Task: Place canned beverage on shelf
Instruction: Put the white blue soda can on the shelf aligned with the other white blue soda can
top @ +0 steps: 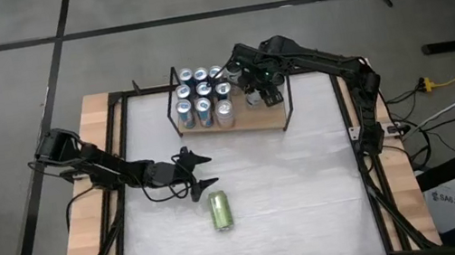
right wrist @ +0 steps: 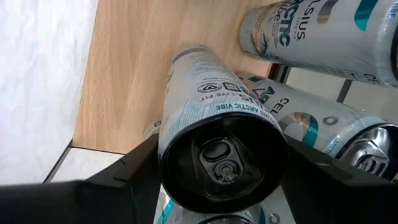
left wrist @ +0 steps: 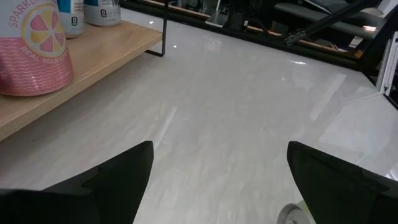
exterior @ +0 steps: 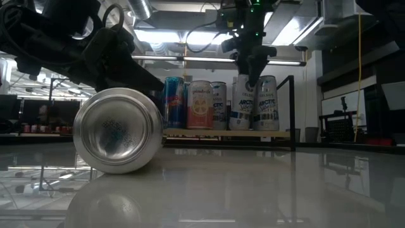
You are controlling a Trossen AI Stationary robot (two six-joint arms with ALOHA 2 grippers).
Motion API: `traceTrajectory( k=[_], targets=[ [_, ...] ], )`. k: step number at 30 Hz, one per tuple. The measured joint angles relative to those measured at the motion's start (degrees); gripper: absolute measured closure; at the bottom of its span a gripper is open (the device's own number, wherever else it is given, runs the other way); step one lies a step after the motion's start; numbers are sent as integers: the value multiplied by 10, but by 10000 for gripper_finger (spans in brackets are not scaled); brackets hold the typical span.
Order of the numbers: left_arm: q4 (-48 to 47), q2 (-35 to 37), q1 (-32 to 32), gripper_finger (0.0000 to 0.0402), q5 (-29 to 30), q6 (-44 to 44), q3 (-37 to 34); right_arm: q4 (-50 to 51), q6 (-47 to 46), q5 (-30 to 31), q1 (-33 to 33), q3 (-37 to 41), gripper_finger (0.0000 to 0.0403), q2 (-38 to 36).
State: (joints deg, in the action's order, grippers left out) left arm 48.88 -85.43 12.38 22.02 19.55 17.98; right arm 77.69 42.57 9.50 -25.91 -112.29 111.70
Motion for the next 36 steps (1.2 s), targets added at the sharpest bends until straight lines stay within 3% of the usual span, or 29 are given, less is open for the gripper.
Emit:
traceTrajectory(
  k=[17,28,36],
  targets=[
    [0,0,0,37,0,0,0,-2,0,0,0,0,147,1],
    [0,0,0,37,0,2,0,-22,0,0,0,1,87,3],
    [0,0,0,37,-3,14,0,-29,0,2,0,1,88,3]
  ],
)
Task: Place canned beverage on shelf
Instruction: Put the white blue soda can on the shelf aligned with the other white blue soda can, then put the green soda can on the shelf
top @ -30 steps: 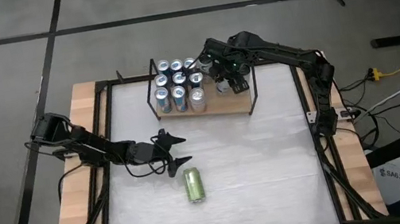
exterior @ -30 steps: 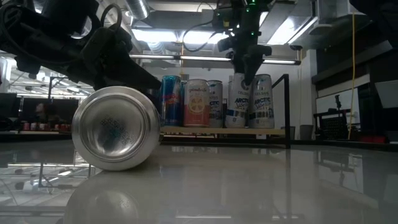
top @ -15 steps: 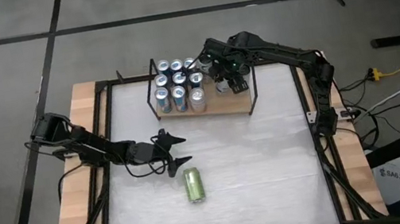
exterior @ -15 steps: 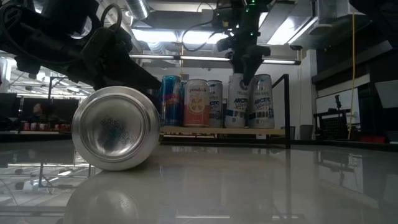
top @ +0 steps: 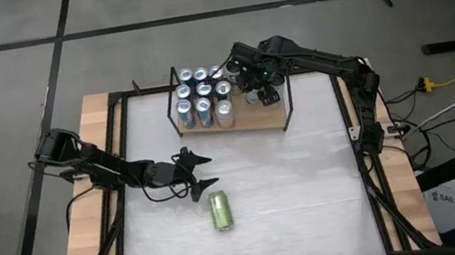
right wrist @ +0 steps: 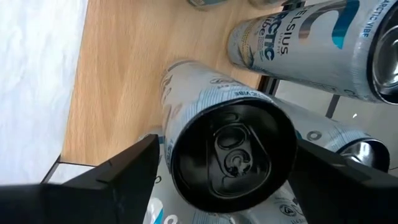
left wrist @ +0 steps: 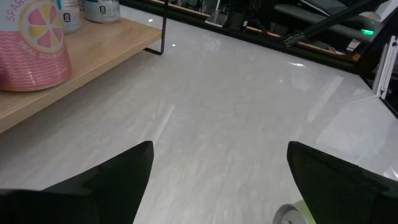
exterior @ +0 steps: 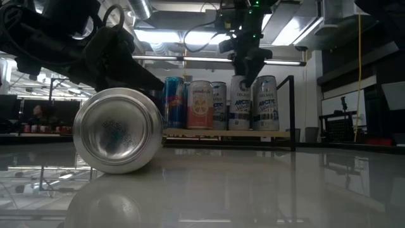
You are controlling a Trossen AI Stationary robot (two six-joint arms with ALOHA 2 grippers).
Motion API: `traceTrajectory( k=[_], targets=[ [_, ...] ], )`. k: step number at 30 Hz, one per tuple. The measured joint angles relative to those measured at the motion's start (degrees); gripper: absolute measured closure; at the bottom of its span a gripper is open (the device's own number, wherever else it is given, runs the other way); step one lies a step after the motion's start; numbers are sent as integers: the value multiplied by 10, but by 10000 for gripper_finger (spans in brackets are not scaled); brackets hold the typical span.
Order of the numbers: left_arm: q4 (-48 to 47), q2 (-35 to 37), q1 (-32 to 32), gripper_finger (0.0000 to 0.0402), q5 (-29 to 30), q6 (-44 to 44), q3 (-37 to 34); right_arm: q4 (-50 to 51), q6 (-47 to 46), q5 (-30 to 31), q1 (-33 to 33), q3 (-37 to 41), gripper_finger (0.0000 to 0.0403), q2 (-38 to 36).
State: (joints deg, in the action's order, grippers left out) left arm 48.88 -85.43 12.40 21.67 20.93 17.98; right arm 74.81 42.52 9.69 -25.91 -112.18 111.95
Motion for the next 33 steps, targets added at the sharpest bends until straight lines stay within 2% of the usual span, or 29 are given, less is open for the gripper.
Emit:
traceTrajectory(
  k=[13,23,33],
  targets=[
    [0,0,0,37,-1,1,0,0,2,29,0,0,91,0],
    [0,0,0,37,-1,1,0,0,2,28,0,0,91,-2],
    [0,0,0,37,-1,1,0,0,0,28,1,0,91,-42]
  ],
)
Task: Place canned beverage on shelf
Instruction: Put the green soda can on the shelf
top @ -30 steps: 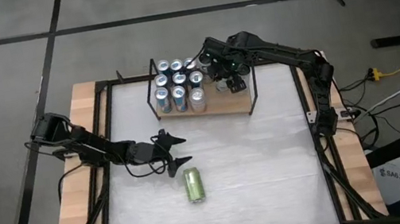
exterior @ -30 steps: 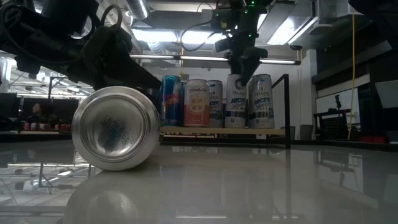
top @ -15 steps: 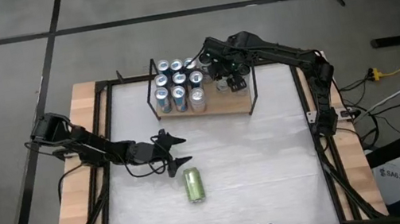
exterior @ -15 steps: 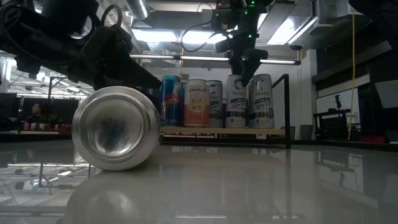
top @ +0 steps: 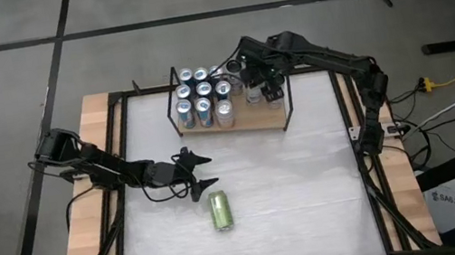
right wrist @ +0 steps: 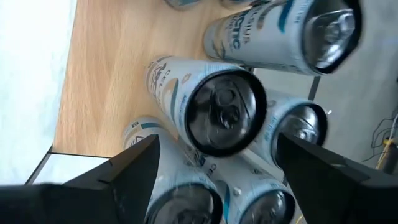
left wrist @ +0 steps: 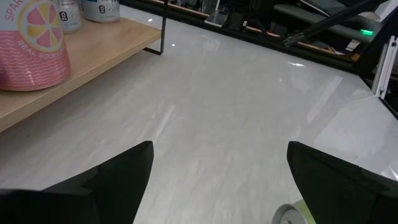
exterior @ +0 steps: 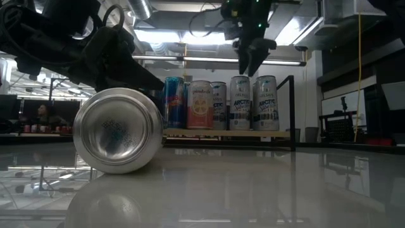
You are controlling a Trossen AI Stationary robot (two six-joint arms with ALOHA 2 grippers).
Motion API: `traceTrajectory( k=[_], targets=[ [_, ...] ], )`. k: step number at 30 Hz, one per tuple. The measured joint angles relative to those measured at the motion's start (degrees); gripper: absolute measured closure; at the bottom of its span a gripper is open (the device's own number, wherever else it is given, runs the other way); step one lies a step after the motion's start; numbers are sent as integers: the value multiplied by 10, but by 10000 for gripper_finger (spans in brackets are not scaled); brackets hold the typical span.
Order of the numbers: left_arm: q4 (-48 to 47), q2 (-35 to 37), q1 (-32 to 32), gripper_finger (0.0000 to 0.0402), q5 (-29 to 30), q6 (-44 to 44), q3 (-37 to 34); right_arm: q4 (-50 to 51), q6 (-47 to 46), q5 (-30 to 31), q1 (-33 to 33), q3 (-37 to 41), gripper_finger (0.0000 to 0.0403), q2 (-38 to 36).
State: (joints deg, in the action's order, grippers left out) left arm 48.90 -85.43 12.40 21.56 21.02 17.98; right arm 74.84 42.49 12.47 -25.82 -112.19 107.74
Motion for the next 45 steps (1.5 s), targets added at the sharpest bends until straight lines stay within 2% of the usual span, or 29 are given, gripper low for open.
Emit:
traceTrajectory(
  k=[5,12,16,20,23,25,30,34,37,40,45],
  targets=[
    [25,0,0,37,0,30,0,0,-23,0,0,0,91,-29],
    [128,0,0,37,-1,160,0,1,-93,-31,41,0,91,-68],
    [193,4,0,37,-34,203,0,1,-122,-71,83,-1,91,-82],
    [175,32,11,37,-76,238,26,14,-157,-81,125,-1,91,-83],
    [72,57,33,37,-90,263,75,39,-168,-81,155,0,91,-83],
    [-55,70,49,37,-91,293,125,51,-172,-78,173,1,91,-83],
    [-442,78,85,37,-84,381,284,96,-197,-71,210,2,91,-98],
    [-649,71,107,37,-29,487,391,122,-219,-66,234,9,91,-123],
    [-736,71,122,37,11,581,437,116,-236,-42,253,53,91,-167],
    [-771,71,138,37,34,672,442,91,-254,-12,271,125,91,-224],
    [-817,41,158,37,19,808,441,-11,-266,-5,290,249,91,-310]
  ],
)
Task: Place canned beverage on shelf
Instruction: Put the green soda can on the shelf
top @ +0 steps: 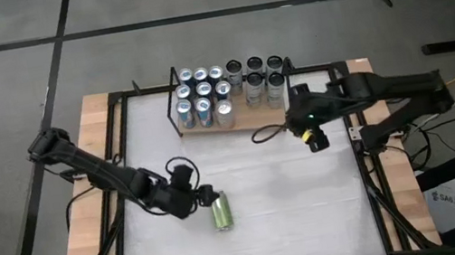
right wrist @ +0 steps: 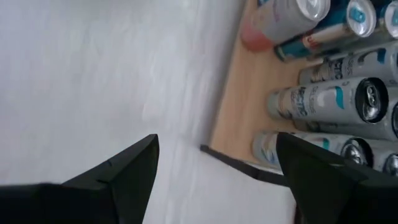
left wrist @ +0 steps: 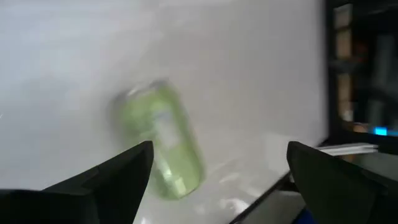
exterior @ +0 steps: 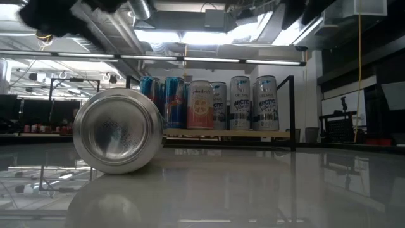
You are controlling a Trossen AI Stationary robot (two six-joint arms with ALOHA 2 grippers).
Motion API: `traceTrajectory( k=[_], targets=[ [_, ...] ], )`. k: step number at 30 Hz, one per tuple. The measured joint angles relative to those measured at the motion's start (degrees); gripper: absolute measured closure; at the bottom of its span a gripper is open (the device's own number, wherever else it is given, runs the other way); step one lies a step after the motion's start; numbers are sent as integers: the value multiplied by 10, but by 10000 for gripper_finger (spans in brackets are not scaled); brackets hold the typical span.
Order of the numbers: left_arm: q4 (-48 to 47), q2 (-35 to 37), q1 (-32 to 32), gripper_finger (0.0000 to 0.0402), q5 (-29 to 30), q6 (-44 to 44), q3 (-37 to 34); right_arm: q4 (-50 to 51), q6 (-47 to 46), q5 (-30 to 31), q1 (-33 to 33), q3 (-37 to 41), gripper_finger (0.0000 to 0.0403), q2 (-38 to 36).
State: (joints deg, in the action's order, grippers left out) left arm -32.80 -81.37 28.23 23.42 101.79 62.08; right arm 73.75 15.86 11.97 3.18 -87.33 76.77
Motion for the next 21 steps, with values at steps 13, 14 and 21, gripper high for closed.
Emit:
traceTrajectory(
  k=[13,14,21],
  targets=[
    [74,-137,-11,37,-81,87,-1,-116,-26,-30,2,124,91,-39],
    [82,-143,-14,37,-81,84,-1,-115,-26,-32,2,128,91,-38],
    [81,-165,-27,37,-132,82,-1,-124,-26,-40,2,139,91,-35]
  ],
)
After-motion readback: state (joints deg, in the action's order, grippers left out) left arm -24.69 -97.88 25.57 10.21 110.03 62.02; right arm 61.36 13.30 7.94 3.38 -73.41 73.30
